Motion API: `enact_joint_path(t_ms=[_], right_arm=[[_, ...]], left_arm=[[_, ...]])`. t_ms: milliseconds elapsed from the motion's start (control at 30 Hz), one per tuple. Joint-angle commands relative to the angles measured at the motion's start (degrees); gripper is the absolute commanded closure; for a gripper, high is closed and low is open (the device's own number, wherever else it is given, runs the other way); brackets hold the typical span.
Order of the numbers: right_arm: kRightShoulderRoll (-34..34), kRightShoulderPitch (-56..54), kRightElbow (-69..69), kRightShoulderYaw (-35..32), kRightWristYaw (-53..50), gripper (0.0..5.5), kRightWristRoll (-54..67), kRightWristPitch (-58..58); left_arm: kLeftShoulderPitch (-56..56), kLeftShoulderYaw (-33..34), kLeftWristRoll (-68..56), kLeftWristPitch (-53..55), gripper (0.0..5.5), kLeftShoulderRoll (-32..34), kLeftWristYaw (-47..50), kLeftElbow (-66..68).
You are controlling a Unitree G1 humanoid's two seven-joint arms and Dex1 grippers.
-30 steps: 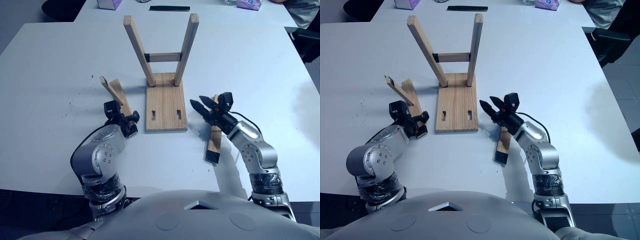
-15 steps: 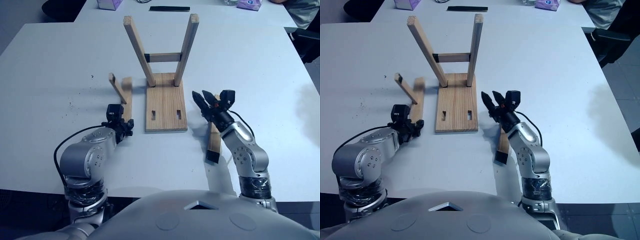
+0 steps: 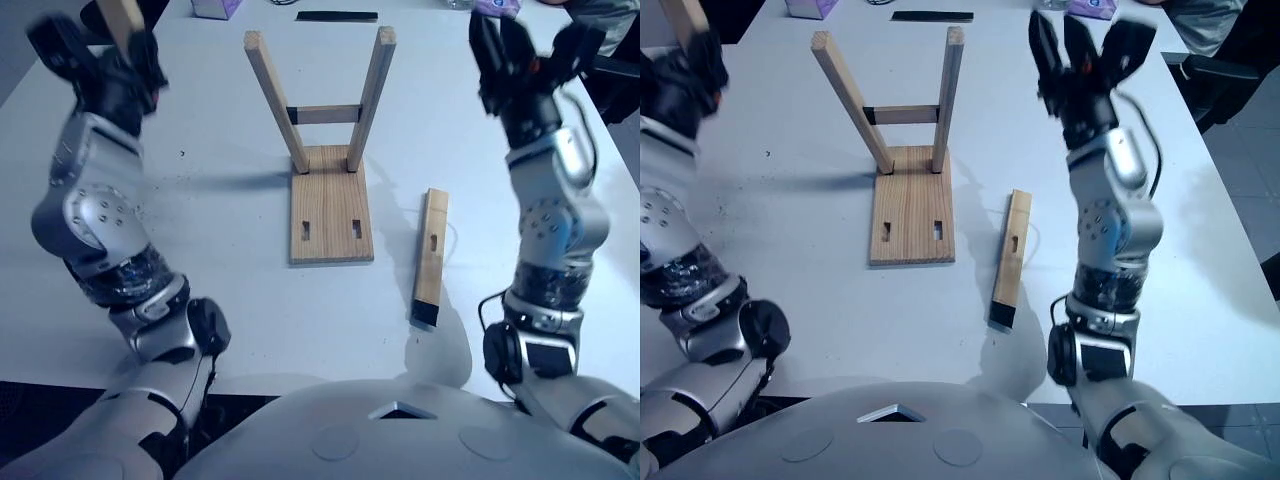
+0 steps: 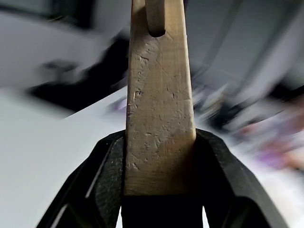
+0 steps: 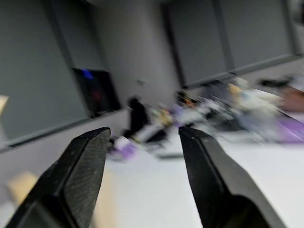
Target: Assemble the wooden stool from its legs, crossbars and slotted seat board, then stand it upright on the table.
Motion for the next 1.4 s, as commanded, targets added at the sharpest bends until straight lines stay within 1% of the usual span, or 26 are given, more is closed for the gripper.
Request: enact_joint_path(t_ms=[33,133,167,233,333,433,500,567,733,933,1100,1133,1167,1300,1400], right_arm=[[-7.6,-12.4,1.5,-2.0,11.3,2.83,21.7,17.7],[-14.3,-17.7,5.5,-3.6,19.2,2.83,29.7,24.9],[-15.9,-19.0,7.1,-3.6,21.4,2.83,30.6,26.2],[-19.0,-20.7,9.3,-2.6,25.8,2.83,31.2,28.2],[-22.0,-21.8,11.4,0.1,34.2,2.4,30.3,29.8],[-23.7,-22.7,14.1,2.7,38.4,1.91,27.7,30.4],[-23.9,-23.9,15.8,3.8,40.5,1.86,26.9,30.7],[-23.1,-26.4,16.3,3.8,40.0,1.86,27.6,31.8],[-20.6,-31.9,16.4,4.2,38.1,1.86,29.6,35.3],[-20.2,-34.5,19.3,5.5,39.3,1.86,27.2,35.6],[-21.0,-32.7,18.5,5.9,41.9,2.54,25.9,35.3],[-21.2,-32.4,18.4,5.9,42.3,2.79,25.7,35.4],[-21.5,-32.1,18.6,5.9,42.7,2.87,25.3,35.4],[-21.7,-31.8,18.9,4.8,43.1,3.49,25.5,35.6],[-21.8,-31.3,18.2,4.0,42.9,3.5,26.0,35.8]], left_arm=[[-1.7,-0.5,-21.1,2.3,3.49,1.5,-13.2,-5.6],[4.0,-3.8,-29.1,5.6,3.49,5.7,-22.3,-9.0],[5.8,-4.6,-30.2,5.9,3.49,6.9,-24.4,-9.6],[9.6,-7.3,-30.4,5.9,3.49,10.0,-31.6,-8.6],[13.4,-10.5,-27.8,3.9,3.49,13.5,-38.8,-7.5],[16.1,-13.4,-24.4,0.8,3.49,15.7,-44.8,-6.9],[17.7,-15.4,-22.0,-1.4,3.49,16.5,-47.2,-7.0],[18.6,-17.0,-20.7,-3.0,3.49,17.1,-49.2,-7.1],[20.1,-19.5,-19.2,-5.6,3.49,17.5,-50.9,-7.4],[21.2,-21.8,-18.3,-6.7,3.49,18.9,-53.3,-6.9],[20.8,-21.3,-19.4,-7.4,3.49,19.0,-53.2,-6.1],[20.7,-21.1,-19.8,-7.5,3.49,19.0,-53.1,-6.1],[20.7,-21.0,-20.0,-7.5,3.49,19.0,-53.1,-6.0],[20.9,-21.1,-20.3,-7.7,3.49,19.1,-53.2,-5.6],[20.9,-20.3,-21.4,-7.6,3.49,19.0,-52.9,-4.9]])
